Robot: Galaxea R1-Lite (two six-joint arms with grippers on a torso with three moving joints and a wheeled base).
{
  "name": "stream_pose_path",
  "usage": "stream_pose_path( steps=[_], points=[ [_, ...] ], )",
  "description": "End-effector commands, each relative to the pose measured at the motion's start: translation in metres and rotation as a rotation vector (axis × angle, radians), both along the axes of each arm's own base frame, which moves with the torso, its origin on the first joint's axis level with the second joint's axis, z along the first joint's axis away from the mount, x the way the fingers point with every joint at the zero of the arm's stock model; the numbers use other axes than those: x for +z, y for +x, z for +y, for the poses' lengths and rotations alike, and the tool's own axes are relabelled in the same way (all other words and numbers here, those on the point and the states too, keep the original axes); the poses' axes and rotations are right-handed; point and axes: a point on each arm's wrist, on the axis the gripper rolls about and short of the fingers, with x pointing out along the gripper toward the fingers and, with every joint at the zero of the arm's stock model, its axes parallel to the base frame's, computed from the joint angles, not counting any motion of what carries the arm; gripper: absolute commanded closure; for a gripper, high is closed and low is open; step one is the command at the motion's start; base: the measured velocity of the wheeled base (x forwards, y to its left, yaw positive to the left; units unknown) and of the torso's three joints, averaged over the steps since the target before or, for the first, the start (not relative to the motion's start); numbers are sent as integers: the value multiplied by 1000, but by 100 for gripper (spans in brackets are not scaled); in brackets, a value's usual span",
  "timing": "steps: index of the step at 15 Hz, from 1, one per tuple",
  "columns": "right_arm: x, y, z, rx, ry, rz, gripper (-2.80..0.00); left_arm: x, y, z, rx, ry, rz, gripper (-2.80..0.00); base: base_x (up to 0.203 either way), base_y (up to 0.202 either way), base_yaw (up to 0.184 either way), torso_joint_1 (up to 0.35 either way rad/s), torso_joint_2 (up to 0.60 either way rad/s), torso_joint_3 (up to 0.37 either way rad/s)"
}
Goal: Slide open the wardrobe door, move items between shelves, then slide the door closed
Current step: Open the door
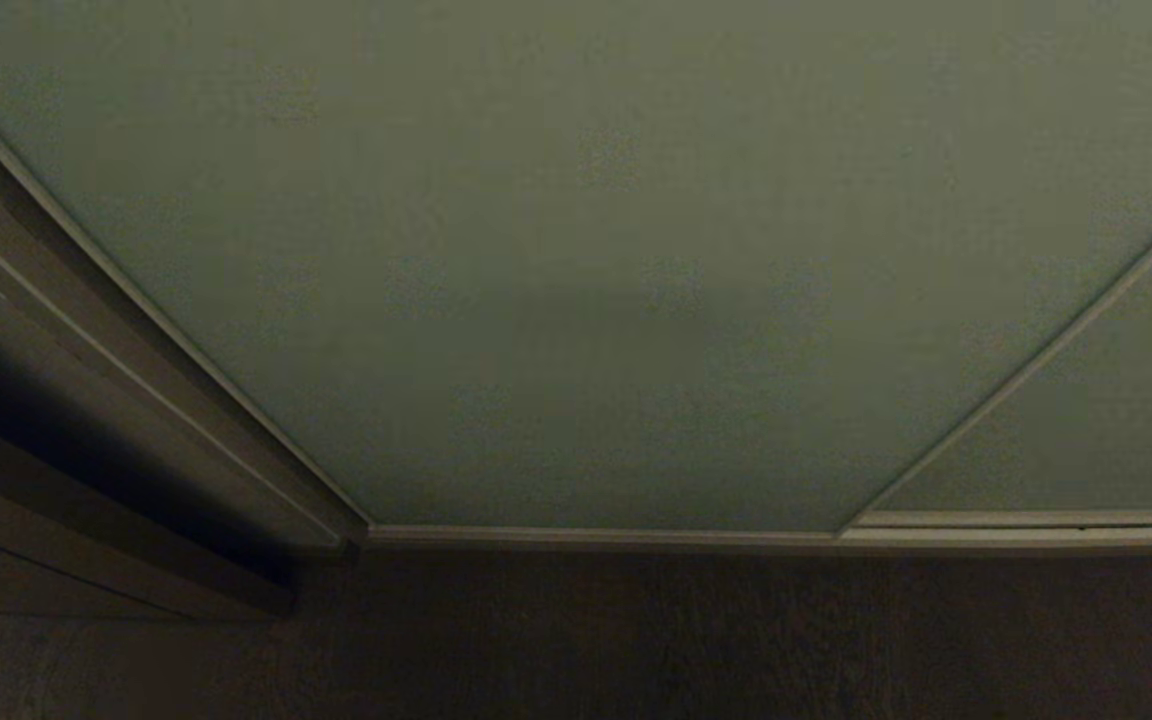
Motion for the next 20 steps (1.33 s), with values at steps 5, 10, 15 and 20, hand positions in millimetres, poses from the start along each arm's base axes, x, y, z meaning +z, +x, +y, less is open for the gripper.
stream_pose_path(
  steps=[5,10,15,20],
  points=[
    [0,0,0,1,-1,0,0,75,-13,0,20,70,-134,0,0,0,0,0,0,0],
    [0,0,0,1,-1,0,0,184,22,5,223,52,-236,0,0,0,0,0,0,0],
    [0,0,0,1,-1,0,0,264,91,11,467,-20,-459,0,0,0,0,0,0,0],
    [0,0,0,2,-1,0,0,288,150,14,583,-47,-652,0,0,0,0,0,0,0]
  ],
)
